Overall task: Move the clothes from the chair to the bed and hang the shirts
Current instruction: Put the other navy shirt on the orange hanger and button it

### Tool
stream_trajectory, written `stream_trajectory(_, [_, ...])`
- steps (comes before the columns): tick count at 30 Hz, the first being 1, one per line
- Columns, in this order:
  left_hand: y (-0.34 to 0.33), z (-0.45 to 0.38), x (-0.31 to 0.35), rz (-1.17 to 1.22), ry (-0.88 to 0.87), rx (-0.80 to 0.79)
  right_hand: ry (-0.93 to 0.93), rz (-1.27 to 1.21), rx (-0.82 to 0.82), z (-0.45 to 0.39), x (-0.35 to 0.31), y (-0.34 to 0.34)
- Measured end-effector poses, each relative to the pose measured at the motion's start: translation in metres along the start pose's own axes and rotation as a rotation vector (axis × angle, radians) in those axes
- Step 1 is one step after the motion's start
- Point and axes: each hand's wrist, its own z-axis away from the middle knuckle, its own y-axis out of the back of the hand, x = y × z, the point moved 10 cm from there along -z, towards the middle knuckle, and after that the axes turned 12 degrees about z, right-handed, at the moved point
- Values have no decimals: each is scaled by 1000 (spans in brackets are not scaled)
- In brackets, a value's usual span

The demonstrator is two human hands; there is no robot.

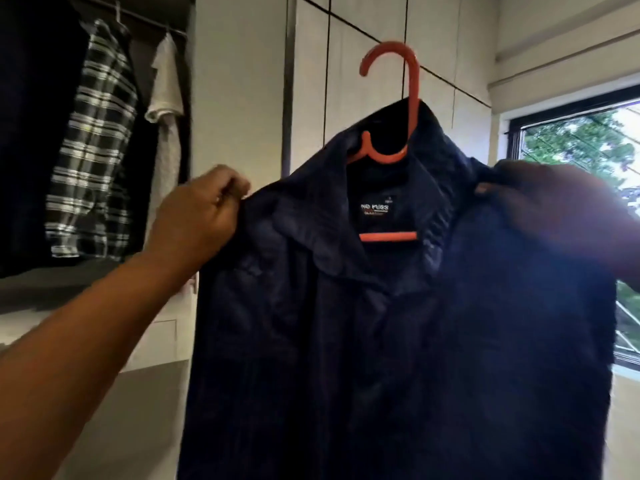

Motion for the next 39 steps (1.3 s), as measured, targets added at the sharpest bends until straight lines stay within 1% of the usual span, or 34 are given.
stream_trajectory(2, [40, 6, -23, -86, 73, 71, 8, 39, 51, -7, -26, 6])
stream_trajectory(4, [69, 14, -25, -155, 64, 90, -2, 29, 54, -9, -50, 7])
stream_trajectory(6, [82, 20, -32, -300, 106, 28, -14, -33, 56, -12, -71, 8])
stream_trajectory(8, [93, 24, -49, -423, 229, -42, 2, -88, 57, -17, -95, 11])
stream_trajectory(10, [109, 26, -64, -502, 311, -54, 28, -130, 52, -24, -114, 12])
stream_trajectory(15, [158, 8, -67, -644, 267, 44, 98, -228, 48, -34, -146, 2])
stream_trajectory(18, [196, -8, -78, -659, 330, 84, 137, -277, 27, -41, -153, -10])
stream_trajectory(19, [209, -14, -84, -672, 353, 71, 157, -290, 14, -42, -157, -15])
stream_trajectory(23, [235, -29, -106, -830, 336, -93, 182, -406, -27, -47, -171, -38])
stream_trajectory(24, [245, -28, -119, -870, 384, -114, 181, -432, -20, -49, -174, -42])
stream_trajectory(25, [257, -24, -134, -905, 480, -128, 183, -446, -6, -51, -176, -46])
stream_trajectory(27, [286, -8, -159, -960, 692, -76, 184, -456, 25, -55, -180, -53])
stream_trajectory(28, [293, -2, -162, -944, 726, -26, 180, -445, 43, -56, -180, -56])
stream_trajectory(29, [292, -1, -154, -896, 695, 40, 178, -421, 54, -57, -180, -59])
stream_trajectory(30, [288, -2, -142, -820, 618, 123, 179, -390, 60, -57, -182, -63])
stream_trajectory(31, [277, -3, -122, -707, 524, 201, 190, -357, 59, -54, -186, -65])
stream_trajectory(32, [263, -4, -103, -575, 432, 239, 210, -337, 51, -52, -193, -68])
stream_trajectory(33, [243, -5, -84, -452, 349, 221, 234, -336, 39, -50, -201, -71])
stream_trajectory(34, [223, -6, -70, -394, 291, 132, 257, -351, 34, -49, -210, -72])
stream_trajectory(35, [199, -3, -62, -406, 263, -12, 273, -370, 33, -48, -218, -72])
stream_trajectory(37, [171, 6, -71, -589, 263, -261, 303, -405, 54, -50, -234, -66])
stream_trajectory(38, [167, 12, -83, -687, 268, -338, 317, -414, 61, -51, -241, -64])
stream_trajectory(39, [170, 18, -94, -721, 284, -375, 329, -418, 67, -53, -249, -61])
